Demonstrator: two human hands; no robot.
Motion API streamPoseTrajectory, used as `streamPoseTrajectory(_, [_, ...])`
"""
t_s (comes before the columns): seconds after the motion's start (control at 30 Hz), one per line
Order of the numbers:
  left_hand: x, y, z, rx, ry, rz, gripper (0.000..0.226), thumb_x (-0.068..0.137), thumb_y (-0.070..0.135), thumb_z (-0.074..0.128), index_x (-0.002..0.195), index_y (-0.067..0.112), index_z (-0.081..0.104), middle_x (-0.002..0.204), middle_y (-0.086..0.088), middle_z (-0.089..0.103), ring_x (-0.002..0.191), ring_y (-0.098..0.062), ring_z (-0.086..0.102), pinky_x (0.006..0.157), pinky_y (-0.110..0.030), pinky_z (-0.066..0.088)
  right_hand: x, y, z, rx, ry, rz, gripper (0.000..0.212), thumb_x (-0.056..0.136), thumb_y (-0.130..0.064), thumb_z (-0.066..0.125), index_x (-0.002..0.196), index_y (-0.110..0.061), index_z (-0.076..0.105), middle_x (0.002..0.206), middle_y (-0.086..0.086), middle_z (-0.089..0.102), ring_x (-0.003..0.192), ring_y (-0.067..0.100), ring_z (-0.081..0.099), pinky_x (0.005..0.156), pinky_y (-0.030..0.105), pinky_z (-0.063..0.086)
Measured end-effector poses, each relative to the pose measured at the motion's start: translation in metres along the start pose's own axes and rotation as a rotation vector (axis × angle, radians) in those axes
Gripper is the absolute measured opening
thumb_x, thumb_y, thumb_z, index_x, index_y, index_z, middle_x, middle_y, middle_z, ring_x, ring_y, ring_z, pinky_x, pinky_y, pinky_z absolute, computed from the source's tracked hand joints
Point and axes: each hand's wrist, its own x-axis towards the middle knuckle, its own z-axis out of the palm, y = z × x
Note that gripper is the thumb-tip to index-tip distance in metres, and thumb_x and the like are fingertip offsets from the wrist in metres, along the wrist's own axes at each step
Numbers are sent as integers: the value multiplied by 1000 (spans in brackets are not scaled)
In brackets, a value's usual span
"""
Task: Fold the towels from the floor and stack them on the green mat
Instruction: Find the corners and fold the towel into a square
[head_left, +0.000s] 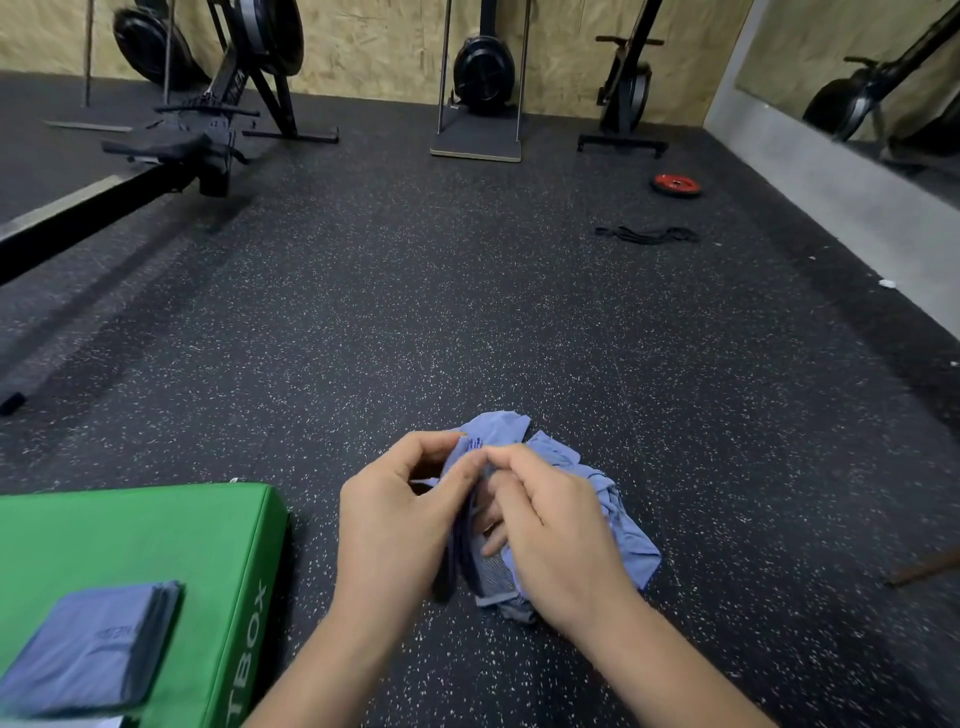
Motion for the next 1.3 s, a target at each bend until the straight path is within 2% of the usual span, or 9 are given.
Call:
streamPoseTrajectory(0.17, [7,0,-8,75,-107,76,36,89,9,84,110,37,78,103,19,81,96,-10,77,93,-42,62,3,0,-7,132,-51,35,41,105,-13,47,126,-41,70,104,-9,79,93,17,78,88,49,63])
streamPoseTrajectory(0.33, [13,-1,-16,142,-192,130,39,91,1,76,110,34,80,105,19,81,93,-12,77,91,-45,62,8,-5,-32,-241,90,-149,22,94,-21,76,110,-34,68,107,-20,67,100,3,65,83,16,47])
streamPoseTrajectory(0.47, [12,3,-19,72,-323,128,38,95,-3,73,115,28,80,110,10,82,100,-20,78,96,-52,60,14,-6,-53,-337,-147,-57,75,82,-47,86,145,-50,45,133,-32,53,130,-14,45,100,5,32])
streamPoseTrajectory(0.57, [11,3,-19,50,-377,143,36,96,-2,73,117,27,80,112,8,82,105,-20,77,98,-53,58,16,-2,-61,-334,-263,-20,57,85,-49,85,135,-52,58,124,-28,65,120,-12,56,99,18,42])
streamPoseTrajectory(0.7, [14,1,-19,70,-421,139,46,89,16,75,132,32,70,113,4,80,105,-24,74,98,-57,57,17,4,-62,-265,-253,-113,12,98,-37,76,103,-27,72,98,-9,75,94,11,69,91,45,54])
streamPoseTrajectory(0.8, [20,-5,-24,225,-494,124,57,83,20,79,134,39,63,101,2,76,91,-28,71,88,-51,59,18,0,-67,-246,-186,-154,4,101,-30,73,99,-27,71,92,-8,74,87,12,68,84,45,56])
streamPoseTrajectory(0.97, [27,-15,-35,326,-526,37,16,86,12,77,95,24,71,78,8,70,68,-10,57,71,-38,52,17,3,-75,-248,-58,-183,9,109,-38,61,108,-33,68,95,-10,73,88,11,69,80,44,57])
streamPoseTrajectory(1.13, [32,-20,-33,202,-320,52,22,93,12,70,107,30,69,96,6,75,86,-20,69,79,-40,54,18,1,-76,-258,110,-188,19,107,-48,56,102,-31,61,70,-2,58,63,15,53,64,35,45])
streamPoseTrajectory(1.3, [17,-20,-11,214,-92,20,23,93,29,80,101,30,58,94,14,71,79,-4,66,70,-15,47,22,3,-75,-286,166,-101,21,107,-48,57,99,-28,60,71,3,61,68,23,58,69,46,51])
